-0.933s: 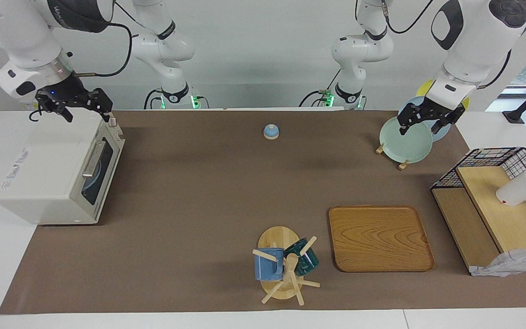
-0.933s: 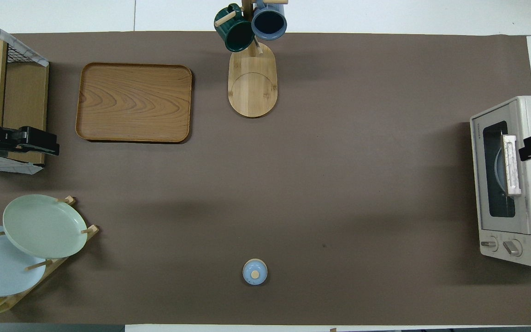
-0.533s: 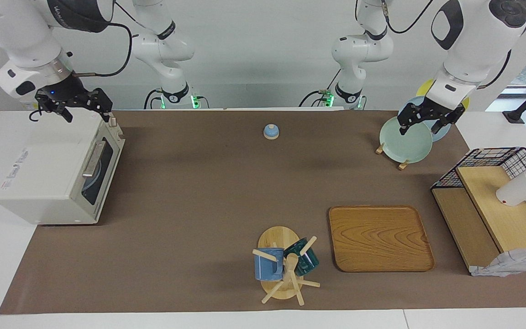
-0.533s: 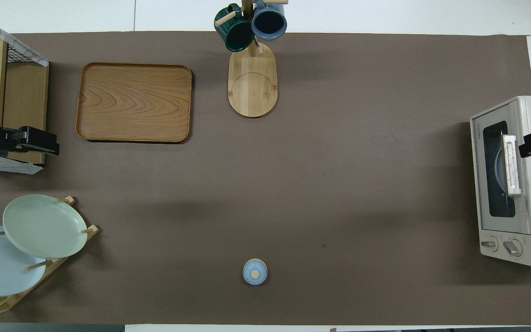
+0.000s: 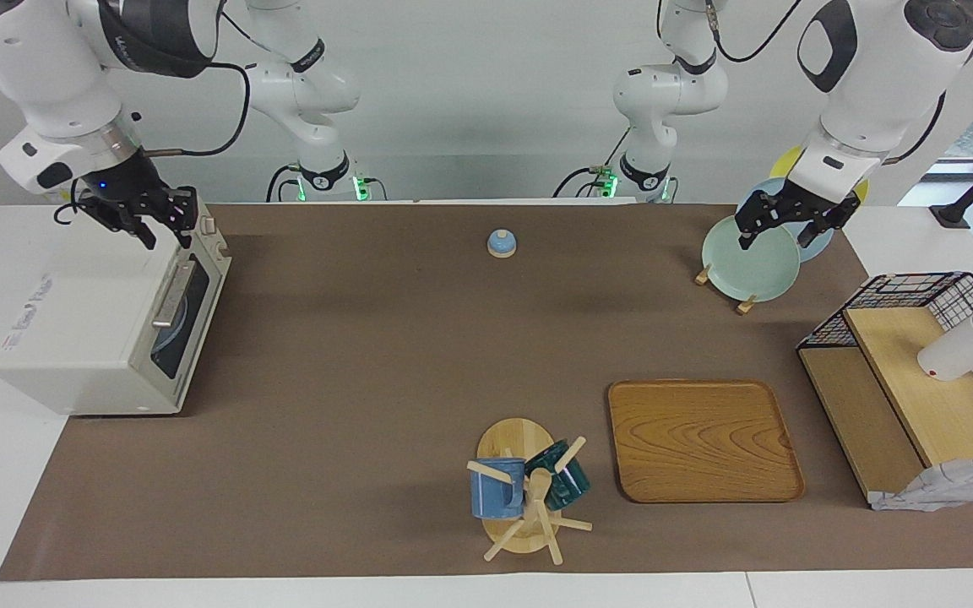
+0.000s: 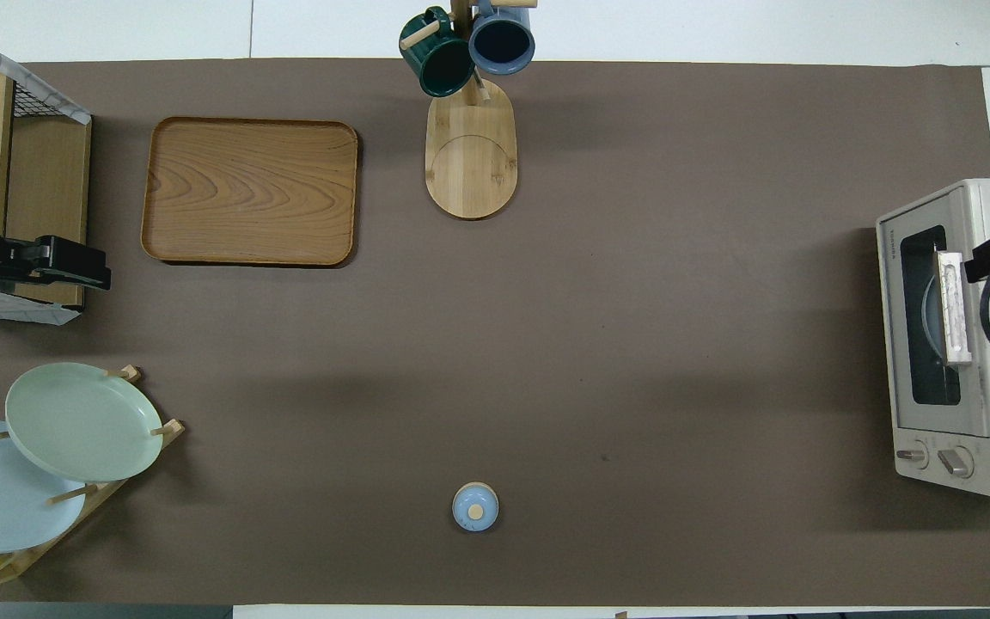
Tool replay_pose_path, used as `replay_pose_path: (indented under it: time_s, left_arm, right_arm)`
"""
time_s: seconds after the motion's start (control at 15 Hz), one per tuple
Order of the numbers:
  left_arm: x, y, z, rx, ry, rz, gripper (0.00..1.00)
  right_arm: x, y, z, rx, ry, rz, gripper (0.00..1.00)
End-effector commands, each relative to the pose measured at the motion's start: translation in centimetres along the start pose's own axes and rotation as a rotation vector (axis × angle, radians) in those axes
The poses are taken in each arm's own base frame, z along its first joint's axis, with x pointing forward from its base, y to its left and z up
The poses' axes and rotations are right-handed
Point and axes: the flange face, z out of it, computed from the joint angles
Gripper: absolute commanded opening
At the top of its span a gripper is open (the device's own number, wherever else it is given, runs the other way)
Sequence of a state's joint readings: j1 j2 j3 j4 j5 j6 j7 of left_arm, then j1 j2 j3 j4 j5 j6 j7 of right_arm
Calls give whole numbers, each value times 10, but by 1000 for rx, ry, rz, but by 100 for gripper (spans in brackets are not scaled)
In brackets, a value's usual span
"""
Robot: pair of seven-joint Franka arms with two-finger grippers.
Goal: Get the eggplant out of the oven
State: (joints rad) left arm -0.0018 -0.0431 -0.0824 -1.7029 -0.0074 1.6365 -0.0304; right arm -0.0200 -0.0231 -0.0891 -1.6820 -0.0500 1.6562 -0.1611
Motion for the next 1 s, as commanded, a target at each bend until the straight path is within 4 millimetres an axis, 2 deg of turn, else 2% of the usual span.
replay_pose_path:
  time_s: [0.0,0.2,0.27,0.47,0.6,0.73,0.93]
  left_arm:
    - [-5,-3,-6,-5,0,1,100]
    - [-5,-3,-6,-5,0,1,100]
    - [-5,-3,-6,-5,0,1,100]
    - [-5,-3,-6,-5,0,1,100]
    - [-5,-3,-6,-5,0,1,100]
    - [-5,-3,-6,-5,0,1,100]
    - [-5,-3,-6,-5,0,1,100]
  right_arm:
    - [-21,3,22,15,19,-5,0]
    - [-23,7,45,-52,-30,167,0]
    - [-22,10,58,-88,-51,215,0]
    - [-14,17,86,-195,-93,223,0]
    - [-12,18,101,-202,-82,230,0]
    - [-14,24,113,-207,-82,257,0]
    - [-13,25,117,-208,-81,288,0]
